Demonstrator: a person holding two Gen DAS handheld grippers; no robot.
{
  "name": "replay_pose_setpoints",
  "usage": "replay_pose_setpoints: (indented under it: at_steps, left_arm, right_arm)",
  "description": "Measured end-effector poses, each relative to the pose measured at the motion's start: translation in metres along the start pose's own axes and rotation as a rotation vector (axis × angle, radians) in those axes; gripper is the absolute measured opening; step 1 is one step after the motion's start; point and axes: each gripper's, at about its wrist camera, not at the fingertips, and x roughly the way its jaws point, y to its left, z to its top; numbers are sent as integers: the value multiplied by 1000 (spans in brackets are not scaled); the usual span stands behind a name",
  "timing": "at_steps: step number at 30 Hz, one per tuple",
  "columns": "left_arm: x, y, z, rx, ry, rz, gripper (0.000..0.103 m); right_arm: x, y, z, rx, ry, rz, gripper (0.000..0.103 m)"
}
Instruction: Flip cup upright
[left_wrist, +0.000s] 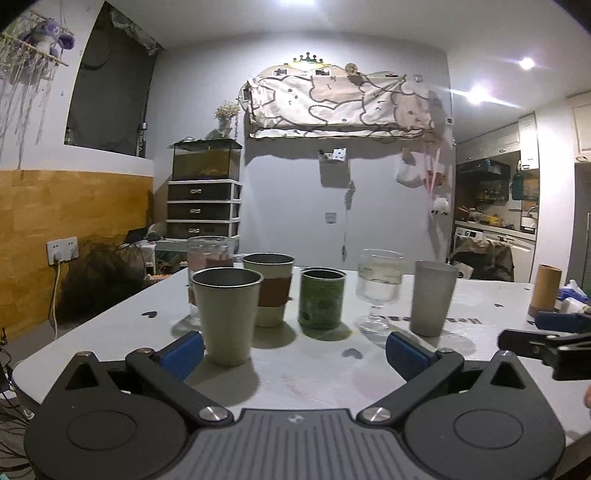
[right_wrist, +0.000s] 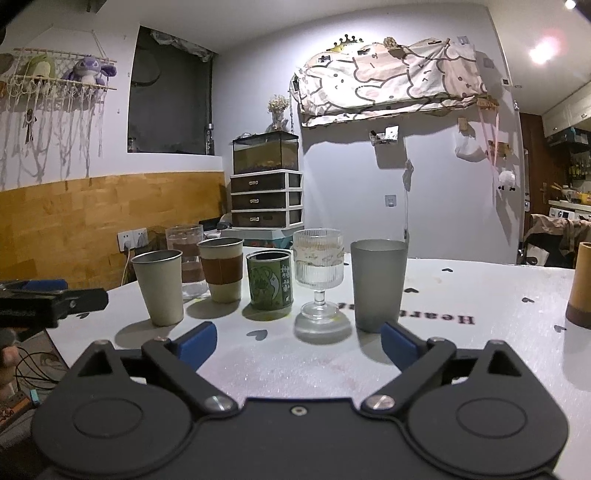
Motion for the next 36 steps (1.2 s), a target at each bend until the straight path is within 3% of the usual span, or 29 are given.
replay_pose_setpoints:
  at_steps: [36]
  left_arm:
    - [-1,-14,-6,17,43,40,103]
  right_arm:
    - [-4,3,10,-38,9,-33,103]
